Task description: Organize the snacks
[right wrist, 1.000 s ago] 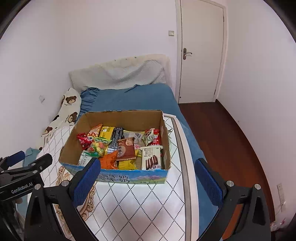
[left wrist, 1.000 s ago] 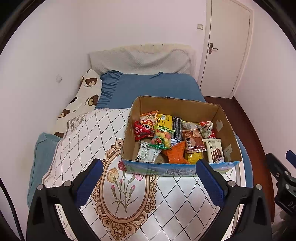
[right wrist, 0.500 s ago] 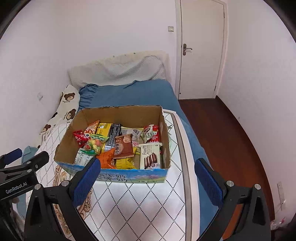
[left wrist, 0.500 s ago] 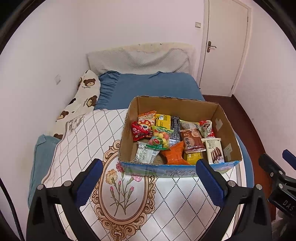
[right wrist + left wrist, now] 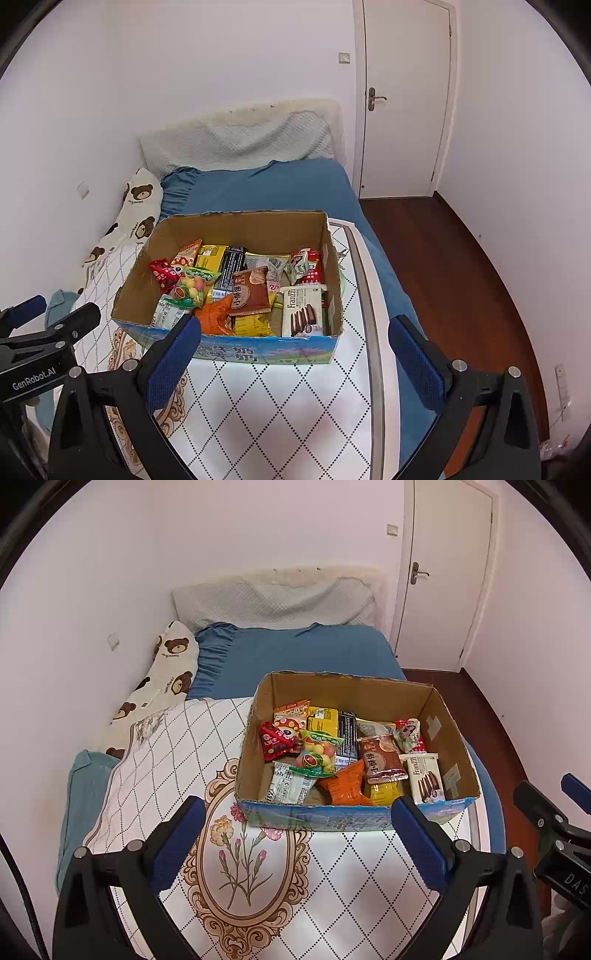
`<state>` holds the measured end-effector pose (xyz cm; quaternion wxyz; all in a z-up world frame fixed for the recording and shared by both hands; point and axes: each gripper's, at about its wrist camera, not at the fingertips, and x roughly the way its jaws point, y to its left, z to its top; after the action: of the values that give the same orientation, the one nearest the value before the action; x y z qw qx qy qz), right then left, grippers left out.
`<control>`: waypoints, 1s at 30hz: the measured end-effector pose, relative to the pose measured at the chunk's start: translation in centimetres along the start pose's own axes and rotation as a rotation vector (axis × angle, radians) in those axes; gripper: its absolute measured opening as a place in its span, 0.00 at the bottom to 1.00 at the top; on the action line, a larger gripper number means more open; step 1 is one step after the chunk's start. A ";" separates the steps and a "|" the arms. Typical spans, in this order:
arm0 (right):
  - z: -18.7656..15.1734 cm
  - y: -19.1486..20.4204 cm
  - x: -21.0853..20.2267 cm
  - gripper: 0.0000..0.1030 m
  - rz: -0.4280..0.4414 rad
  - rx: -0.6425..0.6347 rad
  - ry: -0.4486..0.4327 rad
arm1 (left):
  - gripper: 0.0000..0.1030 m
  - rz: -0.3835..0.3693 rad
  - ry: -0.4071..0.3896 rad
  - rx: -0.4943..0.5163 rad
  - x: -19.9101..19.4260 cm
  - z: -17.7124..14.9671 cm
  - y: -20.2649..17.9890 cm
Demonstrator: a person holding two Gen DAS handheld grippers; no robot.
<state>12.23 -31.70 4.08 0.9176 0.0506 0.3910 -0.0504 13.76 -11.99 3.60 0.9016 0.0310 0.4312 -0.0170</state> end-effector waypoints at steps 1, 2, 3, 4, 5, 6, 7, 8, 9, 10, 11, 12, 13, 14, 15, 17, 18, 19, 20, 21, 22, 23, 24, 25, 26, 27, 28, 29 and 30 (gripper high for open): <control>0.1 0.0 0.0 1.00 0.002 0.000 0.002 | 1.00 -0.001 0.001 0.000 0.0 0.0 0.0; 0.0 0.0 0.0 1.00 0.002 0.001 0.003 | 1.00 -0.002 0.000 0.000 -0.1 0.0 0.0; 0.1 0.0 -0.1 1.00 0.005 0.002 0.004 | 1.00 -0.003 0.000 0.002 -0.1 -0.1 0.0; 0.1 0.0 -0.1 1.00 0.006 0.002 0.004 | 1.00 -0.003 0.000 0.003 -0.1 -0.1 0.0; 0.0 0.0 -0.2 1.00 0.005 0.002 0.003 | 1.00 -0.004 -0.001 0.003 -0.1 -0.1 0.0; 0.0 0.0 -0.2 1.00 0.005 0.002 0.004 | 1.00 -0.004 -0.002 0.004 -0.2 -0.1 0.0; 0.0 0.0 -0.3 1.00 0.007 0.003 0.004 | 1.00 -0.005 -0.002 0.005 -0.2 -0.1 0.0; 0.0 0.1 -0.3 1.00 0.008 0.003 0.004 | 1.00 -0.006 -0.002 0.005 -0.2 -0.1 0.0; 0.1 0.1 -0.3 1.00 0.008 0.002 0.004 | 1.00 -0.006 -0.003 0.004 -0.3 -0.1 0.0; 0.1 0.0 -0.3 1.00 0.010 0.003 0.004 | 1.00 -0.006 -0.005 0.005 -0.4 -0.1 0.0; 0.1 0.0 -0.3 1.00 0.011 0.002 0.004 | 1.00 -0.008 -0.005 0.007 -0.4 -0.1 0.0; 0.1 0.1 -0.3 1.00 0.011 0.001 0.004 | 1.00 -0.008 -0.005 0.006 -0.4 -0.1 0.0; 0.1 0.1 -0.3 1.00 0.011 0.001 0.004 | 1.00 -0.008 -0.005 0.006 -0.4 -0.2 0.0; 0.1 0.0 -0.4 1.00 0.012 0.002 0.004 | 1.00 -0.009 -0.007 0.006 -0.5 -0.2 0.0; 0.1 0.1 -0.3 1.00 0.012 0.002 0.004 | 1.00 -0.009 -0.008 0.006 -0.6 -0.2 0.0; 0.1 0.1 -0.3 1.00 0.012 0.002 0.004 | 1.00 -0.012 -0.009 0.008 -0.7 -0.2 -0.1; 0.2 0.1 -0.3 1.00 0.013 0.001 0.004 | 1.00 -0.012 -0.011 0.008 -0.8 -0.2 -0.1; 0.1 0.1 -0.3 1.00 0.015 0.002 0.005 | 1.00 -0.013 -0.012 0.009 -0.8 -0.2 -0.1; 0.2 0.0 -0.2 1.00 0.017 0.003 0.008 | 1.00 -0.015 -0.012 0.010 -0.8 -0.2 -0.1; 0.1 0.0 -0.3 1.00 0.020 0.007 0.011 | 1.00 -0.014 -0.013 0.011 -0.8 -0.2 -0.2; 0.1 0.0 -0.3 1.00 0.020 0.009 0.013 | 1.00 -0.013 -0.015 0.012 -0.8 -0.3 -0.2; 0.1 0.0 -0.3 1.00 0.020 0.010 0.014 | 1.00 -0.013 -0.014 0.012 -0.8 -0.2 -0.2; 0.0 0.0 -0.4 1.00 0.022 0.012 0.015 | 1.00 -0.013 -0.013 0.013 -0.8 -0.2 -0.2; 0.0 -0.1 -0.4 1.00 0.022 0.014 0.015 | 1.00 -0.015 -0.014 0.014 -0.8 -0.2 -0.2; 0.0 0.0 -0.4 1.00 0.021 0.013 0.015 | 1.00 -0.017 -0.014 0.015 -0.9 -0.2 -0.2; 0.0 0.0 -0.5 1.00 0.021 0.013 0.015 | 1.00 -0.016 -0.015 0.015 -0.9 -0.2 -0.2; 0.0 -0.1 -0.5 1.00 0.021 0.014 0.015 | 1.00 -0.016 -0.016 0.015 -0.9 -0.2 -0.2; 0.0 0.0 -0.5 1.00 0.020 0.013 0.015 | 1.00 -0.017 -0.016 0.017 -0.9 -0.2 -0.2; 0.0 0.0 -0.5 1.00 0.017 0.011 0.014 | 1.00 -0.017 -0.016 0.019 -0.9 -0.2 -0.2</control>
<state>11.84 -31.69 4.44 0.9150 0.0596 0.3966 -0.0443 13.07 -12.21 4.16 0.9045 0.0356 0.4239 -0.0291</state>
